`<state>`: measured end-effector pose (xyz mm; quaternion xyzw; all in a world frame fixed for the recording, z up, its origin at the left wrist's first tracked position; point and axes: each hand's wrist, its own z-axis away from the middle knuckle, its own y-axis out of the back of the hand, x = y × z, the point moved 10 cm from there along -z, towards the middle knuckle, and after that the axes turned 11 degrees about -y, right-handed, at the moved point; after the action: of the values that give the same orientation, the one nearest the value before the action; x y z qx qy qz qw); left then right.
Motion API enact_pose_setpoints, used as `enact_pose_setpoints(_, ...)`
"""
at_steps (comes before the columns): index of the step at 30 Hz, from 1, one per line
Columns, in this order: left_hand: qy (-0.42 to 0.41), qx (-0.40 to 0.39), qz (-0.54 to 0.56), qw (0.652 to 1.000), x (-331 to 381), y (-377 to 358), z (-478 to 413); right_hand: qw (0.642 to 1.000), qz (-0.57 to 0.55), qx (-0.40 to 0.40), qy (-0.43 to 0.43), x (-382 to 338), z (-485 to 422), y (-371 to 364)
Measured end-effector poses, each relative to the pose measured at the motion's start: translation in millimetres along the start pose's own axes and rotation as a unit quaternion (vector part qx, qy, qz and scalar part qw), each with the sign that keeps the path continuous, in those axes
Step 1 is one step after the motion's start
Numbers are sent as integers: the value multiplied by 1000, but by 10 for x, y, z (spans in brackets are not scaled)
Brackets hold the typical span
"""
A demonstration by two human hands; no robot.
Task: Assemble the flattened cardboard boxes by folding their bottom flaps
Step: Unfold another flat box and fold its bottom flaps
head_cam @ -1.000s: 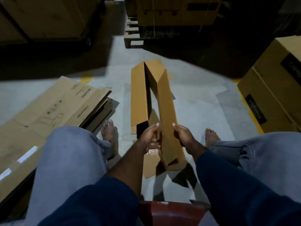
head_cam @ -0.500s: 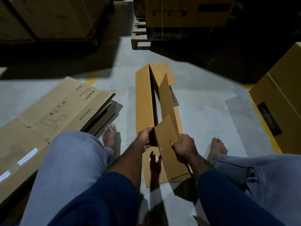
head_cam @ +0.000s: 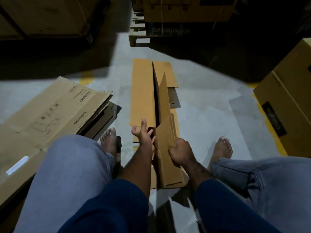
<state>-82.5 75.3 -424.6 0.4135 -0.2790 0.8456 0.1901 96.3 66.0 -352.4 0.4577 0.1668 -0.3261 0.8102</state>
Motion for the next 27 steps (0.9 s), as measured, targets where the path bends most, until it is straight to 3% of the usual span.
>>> enact_pose_setpoints(3, -20, -88, -96, 991, 108, -214, 143, 1000, 4, -1, 19, -120, 74, -19)
enact_pose_setpoints(5, -63, -173, -204, 961, 257, -467, 188, 999, 1, -35, 28, -186, 136, -134)
enact_pose_setpoints(8, -101, -248, -444, 855, 373, -791, 207, 996, 24, -78, 31, -215, 178, -292)
enact_pose_setpoints(11, -143, -205, -612, 750, 509, -905, 171, 992, 34, -113, 40, -291, 187, -316)
enact_pose_setpoints(14, -185, -162, -644, 724, 638, -925, 178, 987, 36, -151, 42, -395, 110, -243)
enact_pose_setpoints(19, -249, -197, -660, 681, 921, -1173, 393, 983, 78, -156, 64, -792, -74, 290)
enact_pose_setpoints(25, -343, -270, -662, 609, 1704, -1479, 492, 993, -25, -96, 59, -1284, -196, 1137)
enact_pose_setpoints(27, -366, -283, -678, 571, 1968, -1585, 564, 994, 20, -39, 103, -1484, -208, 1422)
